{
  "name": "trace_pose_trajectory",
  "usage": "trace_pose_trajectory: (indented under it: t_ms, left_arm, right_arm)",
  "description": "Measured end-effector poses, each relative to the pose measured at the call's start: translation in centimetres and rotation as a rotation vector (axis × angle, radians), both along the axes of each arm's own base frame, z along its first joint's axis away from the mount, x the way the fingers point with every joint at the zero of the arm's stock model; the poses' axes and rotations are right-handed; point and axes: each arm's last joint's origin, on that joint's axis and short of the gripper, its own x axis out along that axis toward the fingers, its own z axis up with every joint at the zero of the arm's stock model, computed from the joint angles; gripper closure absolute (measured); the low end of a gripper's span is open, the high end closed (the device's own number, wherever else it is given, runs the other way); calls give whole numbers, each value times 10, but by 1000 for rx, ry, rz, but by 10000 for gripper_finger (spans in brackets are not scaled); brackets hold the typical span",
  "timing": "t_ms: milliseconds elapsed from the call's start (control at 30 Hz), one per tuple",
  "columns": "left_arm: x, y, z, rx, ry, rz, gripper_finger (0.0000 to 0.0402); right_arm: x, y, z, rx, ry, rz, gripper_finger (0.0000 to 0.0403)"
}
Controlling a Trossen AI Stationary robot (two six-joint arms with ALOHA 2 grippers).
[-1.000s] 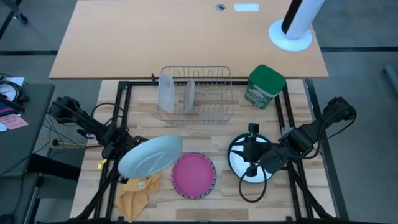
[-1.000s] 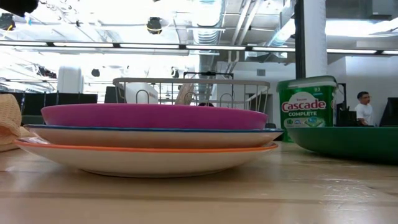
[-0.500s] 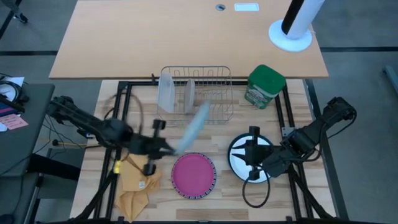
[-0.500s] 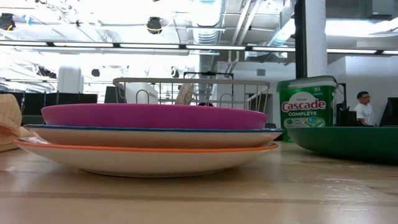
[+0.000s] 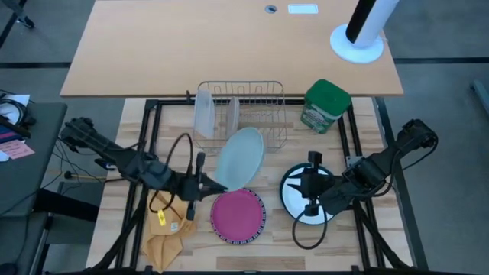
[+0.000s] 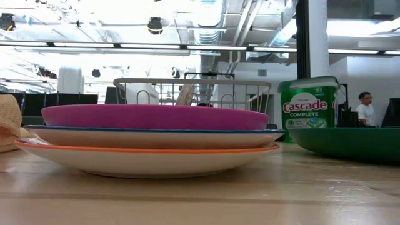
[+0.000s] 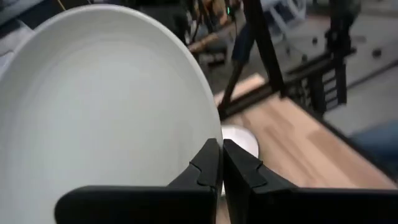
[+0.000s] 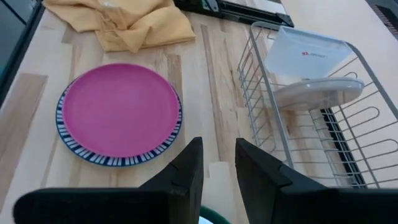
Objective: Sort dishes
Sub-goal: Put the light blue plate into the dish rack
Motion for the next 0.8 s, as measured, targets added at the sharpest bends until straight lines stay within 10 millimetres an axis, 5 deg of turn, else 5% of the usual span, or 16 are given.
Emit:
trace_pose_trajectory:
  t_ms: [300, 800]
  left_arm:
    - [-20, -18, -18, 124, 139, 118, 401]
    - [-27, -24, -23, 54, 184, 131, 401]
  right_arm:
    - [9, -18, 1, -34, -33, -116, 308]
    - [17, -36, 2, 16, -57, -230, 308]
